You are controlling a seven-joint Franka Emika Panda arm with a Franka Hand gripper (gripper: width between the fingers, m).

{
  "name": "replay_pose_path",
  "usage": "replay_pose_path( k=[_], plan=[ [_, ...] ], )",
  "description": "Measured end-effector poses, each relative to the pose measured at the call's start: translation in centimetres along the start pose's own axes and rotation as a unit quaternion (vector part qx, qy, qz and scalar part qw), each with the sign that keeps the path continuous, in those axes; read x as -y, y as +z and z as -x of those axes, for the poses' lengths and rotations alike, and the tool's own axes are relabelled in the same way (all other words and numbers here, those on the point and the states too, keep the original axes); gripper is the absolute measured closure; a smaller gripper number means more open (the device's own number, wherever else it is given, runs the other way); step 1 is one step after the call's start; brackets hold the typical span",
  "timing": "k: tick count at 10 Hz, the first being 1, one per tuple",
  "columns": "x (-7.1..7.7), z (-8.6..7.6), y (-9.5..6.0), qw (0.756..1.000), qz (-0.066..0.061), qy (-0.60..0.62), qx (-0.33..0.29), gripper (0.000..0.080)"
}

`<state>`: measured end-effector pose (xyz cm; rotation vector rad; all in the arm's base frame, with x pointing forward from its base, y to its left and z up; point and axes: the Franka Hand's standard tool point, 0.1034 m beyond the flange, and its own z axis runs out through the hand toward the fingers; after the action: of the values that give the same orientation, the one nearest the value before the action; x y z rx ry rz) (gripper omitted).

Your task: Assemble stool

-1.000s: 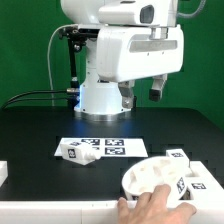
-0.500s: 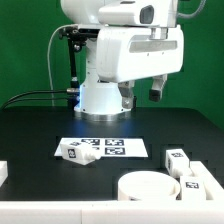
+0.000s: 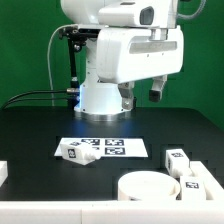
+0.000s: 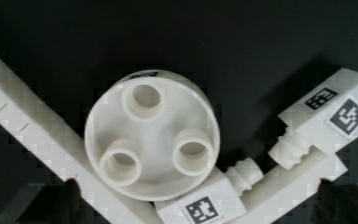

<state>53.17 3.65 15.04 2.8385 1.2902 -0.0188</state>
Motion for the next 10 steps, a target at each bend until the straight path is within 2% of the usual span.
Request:
replay_pose_path(
  k=[2,3,5,6,7,10],
  plan=[
    [0.1,-0.1,0.0,1.0,0.0,-0.001,0.0,0.015],
    [0.8,-0.3,0.3,1.0,0.002,-0.001,-0.004,0.015],
    [2.6,-0.6,2.9,1.0,0.005,-0.013,-0.013,0.015],
    [2.8,-1.3,4.6,0.999,0.007,-0.027,-0.016,0.015],
    [2.8,-1.3,5.1,1.0,0.004,-0.026,-0.015,0.015],
    [2.8,-1.3,5.0,1.0,0.005,-0.026,-0.016,0.015]
  ],
)
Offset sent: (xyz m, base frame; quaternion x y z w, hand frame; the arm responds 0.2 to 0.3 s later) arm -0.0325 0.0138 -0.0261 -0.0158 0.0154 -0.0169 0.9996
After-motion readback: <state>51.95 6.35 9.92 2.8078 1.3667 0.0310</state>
